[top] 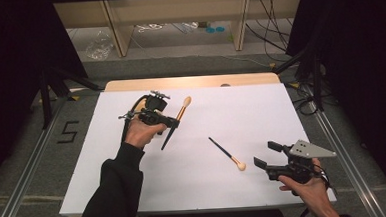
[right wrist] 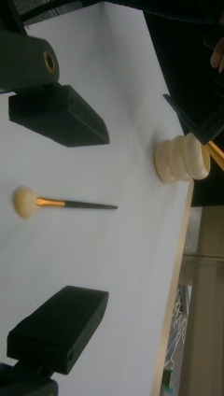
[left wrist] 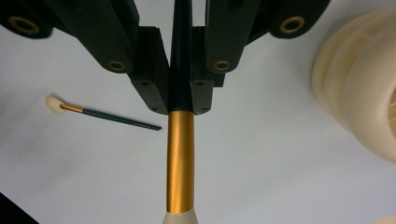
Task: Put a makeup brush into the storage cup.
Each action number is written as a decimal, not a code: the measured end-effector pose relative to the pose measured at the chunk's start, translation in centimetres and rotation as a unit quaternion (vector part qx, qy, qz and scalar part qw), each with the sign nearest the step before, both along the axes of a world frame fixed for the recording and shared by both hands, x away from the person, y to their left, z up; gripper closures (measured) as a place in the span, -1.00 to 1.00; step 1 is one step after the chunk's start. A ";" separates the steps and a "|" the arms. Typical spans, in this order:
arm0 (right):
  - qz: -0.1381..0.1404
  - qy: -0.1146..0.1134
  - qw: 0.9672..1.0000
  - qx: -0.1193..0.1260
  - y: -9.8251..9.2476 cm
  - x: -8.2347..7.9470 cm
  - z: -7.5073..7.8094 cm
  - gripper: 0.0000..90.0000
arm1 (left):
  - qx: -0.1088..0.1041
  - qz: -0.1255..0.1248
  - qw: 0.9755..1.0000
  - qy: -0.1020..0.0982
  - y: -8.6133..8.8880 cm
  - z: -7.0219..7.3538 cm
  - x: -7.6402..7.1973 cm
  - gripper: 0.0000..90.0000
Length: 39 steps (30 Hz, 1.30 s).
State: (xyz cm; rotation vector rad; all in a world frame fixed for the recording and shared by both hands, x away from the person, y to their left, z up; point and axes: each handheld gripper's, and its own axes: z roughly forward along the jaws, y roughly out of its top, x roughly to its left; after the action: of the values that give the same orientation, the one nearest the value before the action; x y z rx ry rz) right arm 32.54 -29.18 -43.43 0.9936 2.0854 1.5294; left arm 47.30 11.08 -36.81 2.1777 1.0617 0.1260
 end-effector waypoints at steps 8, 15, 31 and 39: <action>0.002 -0.001 1.000 0.000 0.0 0.1 -0.1 -0.52 | -0.008 -0.002 1.000 -0.014 0.3 0.5 0.2 0.75; -0.001 0.001 1.000 -0.009 -0.1 -0.1 0.1 -0.52 | -0.042 0.016 0.998 -0.033 0.8 1.5 0.4 0.75; 0.003 -0.005 1.000 0.007 0.0 0.0 -0.1 -0.52 | -0.093 0.082 0.988 -0.088 3.0 3.1 0.9 0.74; 0.003 -0.004 1.000 0.007 0.0 0.1 -0.1 -0.52 | -0.108 0.115 0.982 -0.105 4.1 3.1 1.6 0.75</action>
State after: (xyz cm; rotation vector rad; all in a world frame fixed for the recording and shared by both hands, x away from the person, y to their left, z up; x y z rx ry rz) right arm 32.59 -29.16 -43.53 0.9853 2.0756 1.5504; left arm 48.89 15.21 -33.74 1.8014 1.1457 0.3233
